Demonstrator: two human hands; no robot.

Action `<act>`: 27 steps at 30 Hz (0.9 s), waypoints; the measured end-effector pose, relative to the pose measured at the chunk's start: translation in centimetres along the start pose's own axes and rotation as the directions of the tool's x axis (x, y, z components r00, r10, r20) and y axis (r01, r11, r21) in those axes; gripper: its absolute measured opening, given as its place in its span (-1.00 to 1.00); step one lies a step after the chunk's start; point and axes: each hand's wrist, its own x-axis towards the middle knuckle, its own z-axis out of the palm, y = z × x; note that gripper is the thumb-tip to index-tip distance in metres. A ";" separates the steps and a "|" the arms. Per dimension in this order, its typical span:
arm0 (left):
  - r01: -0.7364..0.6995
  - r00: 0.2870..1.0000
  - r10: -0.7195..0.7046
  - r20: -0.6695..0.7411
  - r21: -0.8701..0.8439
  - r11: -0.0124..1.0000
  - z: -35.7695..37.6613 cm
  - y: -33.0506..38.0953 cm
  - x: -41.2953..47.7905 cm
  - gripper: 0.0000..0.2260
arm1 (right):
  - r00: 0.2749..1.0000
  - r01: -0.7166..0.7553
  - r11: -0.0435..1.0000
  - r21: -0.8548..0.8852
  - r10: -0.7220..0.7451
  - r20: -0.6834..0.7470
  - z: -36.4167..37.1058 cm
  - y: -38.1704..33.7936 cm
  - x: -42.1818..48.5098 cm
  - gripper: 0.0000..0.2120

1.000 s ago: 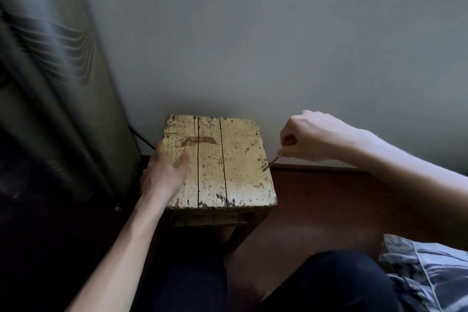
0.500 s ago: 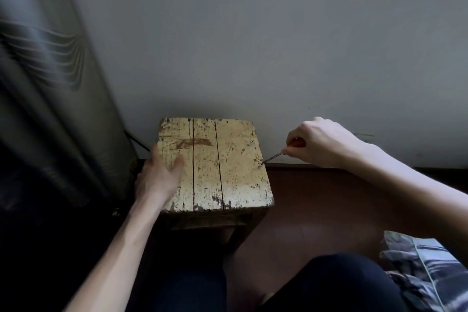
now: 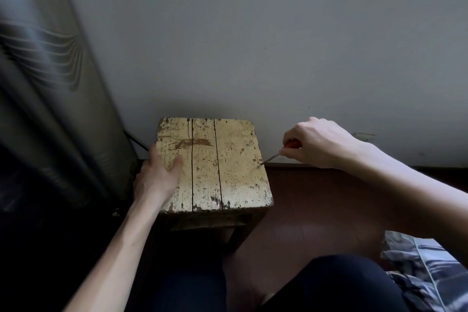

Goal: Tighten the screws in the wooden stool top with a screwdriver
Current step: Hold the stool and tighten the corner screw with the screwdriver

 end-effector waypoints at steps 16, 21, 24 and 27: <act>0.000 1.000 0.000 0.006 -0.018 1.000 -0.1 0.0 -0.1 -0.23 | 0.941 0.338 0.911 -0.236 -0.326 0.090 -1.9 -2.2 2.0 -0.89; 0.000 1.000 0.000 0.008 -0.028 1.000 -0.2 0.2 -0.3 -0.23 | 0.925 0.379 0.884 -0.275 -0.360 0.117 -2.3 -2.2 2.1 -0.88; 0.005 1.000 -0.005 0.008 -0.033 0.999 -0.2 0.2 -0.3 -0.24 | 0.916 0.400 0.867 -0.296 -0.381 0.124 -2.4 -2.0 2.3 -0.83; 0.004 1.000 -0.003 0.007 -0.039 0.999 -0.2 0.2 -0.2 -0.25 | 0.930 0.368 0.878 -0.305 -0.351 0.111 -2.1 -1.9 2.6 -0.77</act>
